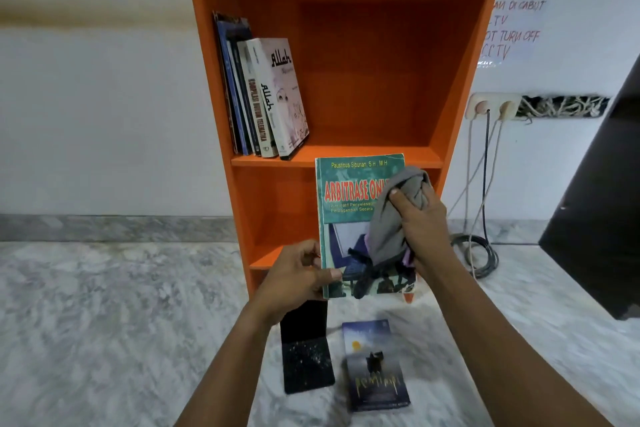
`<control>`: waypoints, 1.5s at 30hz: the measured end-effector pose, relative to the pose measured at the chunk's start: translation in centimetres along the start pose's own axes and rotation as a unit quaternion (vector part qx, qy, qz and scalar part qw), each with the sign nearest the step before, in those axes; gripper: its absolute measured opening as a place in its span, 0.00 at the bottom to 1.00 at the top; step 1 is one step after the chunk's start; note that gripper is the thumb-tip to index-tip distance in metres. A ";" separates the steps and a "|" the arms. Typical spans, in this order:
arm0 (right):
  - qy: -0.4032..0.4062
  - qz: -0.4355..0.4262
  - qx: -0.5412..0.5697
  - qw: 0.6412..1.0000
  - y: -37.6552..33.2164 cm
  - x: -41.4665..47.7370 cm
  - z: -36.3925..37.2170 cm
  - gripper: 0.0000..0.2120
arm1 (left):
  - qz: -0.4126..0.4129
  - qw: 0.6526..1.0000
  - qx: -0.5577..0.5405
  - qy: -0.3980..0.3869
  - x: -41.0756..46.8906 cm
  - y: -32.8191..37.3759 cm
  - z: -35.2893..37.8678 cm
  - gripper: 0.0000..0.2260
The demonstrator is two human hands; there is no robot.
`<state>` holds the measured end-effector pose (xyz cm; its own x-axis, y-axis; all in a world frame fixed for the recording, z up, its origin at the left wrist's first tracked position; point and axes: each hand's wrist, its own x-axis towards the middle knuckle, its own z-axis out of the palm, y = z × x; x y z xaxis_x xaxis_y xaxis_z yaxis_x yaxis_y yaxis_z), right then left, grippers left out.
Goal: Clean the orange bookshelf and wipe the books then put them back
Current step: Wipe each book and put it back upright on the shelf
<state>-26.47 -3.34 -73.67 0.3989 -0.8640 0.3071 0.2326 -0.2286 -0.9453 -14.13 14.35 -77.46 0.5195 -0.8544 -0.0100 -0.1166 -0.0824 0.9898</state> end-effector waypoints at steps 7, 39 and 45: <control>0.099 -0.160 -0.185 0.965 -5.0 7.0 4.5 0.16 | 0.125 0.977 0.046 0.166 6.0 5.0 -1.4 0.09; 0.058 -0.034 -0.133 0.989 4.1 6.3 6.3 0.07 | -0.054 0.847 0.195 0.492 18.1 7.2 -3.3 0.18; 0.057 0.014 -0.160 0.985 6.9 2.8 4.5 0.04 | 0.023 0.870 0.219 0.441 12.7 0.4 1.4 0.09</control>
<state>-19.76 -5.32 -78.81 0.2948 -0.9127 0.2830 -0.0765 -0.3178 -0.9451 -8.71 2.74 -77.40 0.9310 -0.1512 0.3321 -0.3648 -0.4113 0.8353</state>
